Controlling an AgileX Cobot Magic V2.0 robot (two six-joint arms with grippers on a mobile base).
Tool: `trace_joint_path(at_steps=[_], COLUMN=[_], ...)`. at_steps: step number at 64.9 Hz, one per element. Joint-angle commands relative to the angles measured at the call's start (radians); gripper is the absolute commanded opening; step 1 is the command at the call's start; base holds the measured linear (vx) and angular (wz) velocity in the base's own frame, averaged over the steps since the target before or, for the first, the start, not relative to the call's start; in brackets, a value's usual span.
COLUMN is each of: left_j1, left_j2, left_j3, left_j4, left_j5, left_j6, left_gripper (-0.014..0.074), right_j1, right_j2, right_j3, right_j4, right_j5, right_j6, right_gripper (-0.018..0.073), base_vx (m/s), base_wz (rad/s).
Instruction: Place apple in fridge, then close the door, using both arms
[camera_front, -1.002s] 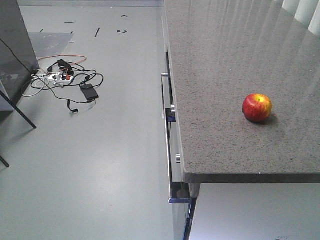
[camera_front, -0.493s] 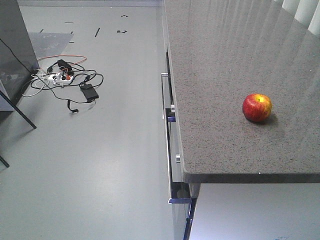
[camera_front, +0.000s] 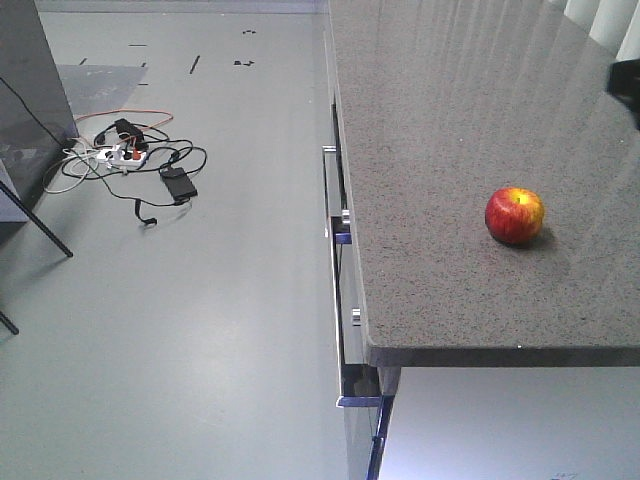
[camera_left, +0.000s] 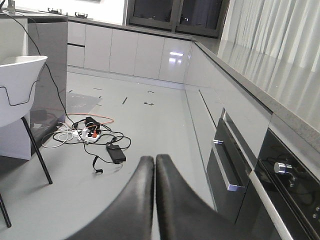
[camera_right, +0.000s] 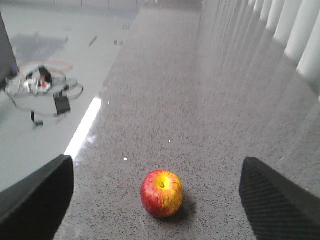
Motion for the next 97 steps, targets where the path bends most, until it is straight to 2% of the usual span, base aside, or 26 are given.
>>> trace_joint_path(at_steps=[1, 19, 34, 41, 53, 63, 97], left_j1=[0.001, 0.001, 0.001, 0.001, 0.001, 0.001, 0.001], left_j2=[-0.015, -0.015, -0.015, -0.015, -0.015, -0.015, -0.015], left_j3=[-0.018, -0.018, -0.018, -0.018, -0.018, -0.018, -0.018], left_j4=[-0.007, -0.007, -0.007, -0.007, -0.007, -0.007, -0.007], left_j5=[-0.077, -0.077, -0.077, -0.077, -0.077, -0.077, -0.077], left_j6=[-0.006, -0.006, -0.006, -0.006, -0.006, -0.006, -0.006], left_gripper=[-0.0007, -0.0007, -0.0007, -0.0007, -0.0007, -0.0007, -0.0007], right_j1=[-0.001, -0.001, -0.001, -0.006, -0.005, -0.005, -0.005], right_j2=[0.106, 0.430, 0.609, 0.660, 0.718, 0.762, 0.859], right_j3=[-0.096, -0.270, -0.438, -0.483, -0.497, -0.497, -0.497], right_j4=[-0.001, 0.034, 0.042, 0.026, -0.009, -0.084, -0.084], right_j5=[-0.047, 0.003, 0.093, 0.096, 0.104, 0.121, 0.136], right_j6=[-0.017, -0.006, -0.006, 0.034, 0.081, 0.143, 0.152], right_gripper=[0.0634, 0.0629, 0.0625, 0.0623, 0.0621, 0.0617, 0.0605], base_vx=[0.00, 0.00, 0.00, 0.00, 0.00, 0.00, 0.00], base_wz=[0.00, 0.00, 0.00, 0.00, 0.00, 0.00, 0.00])
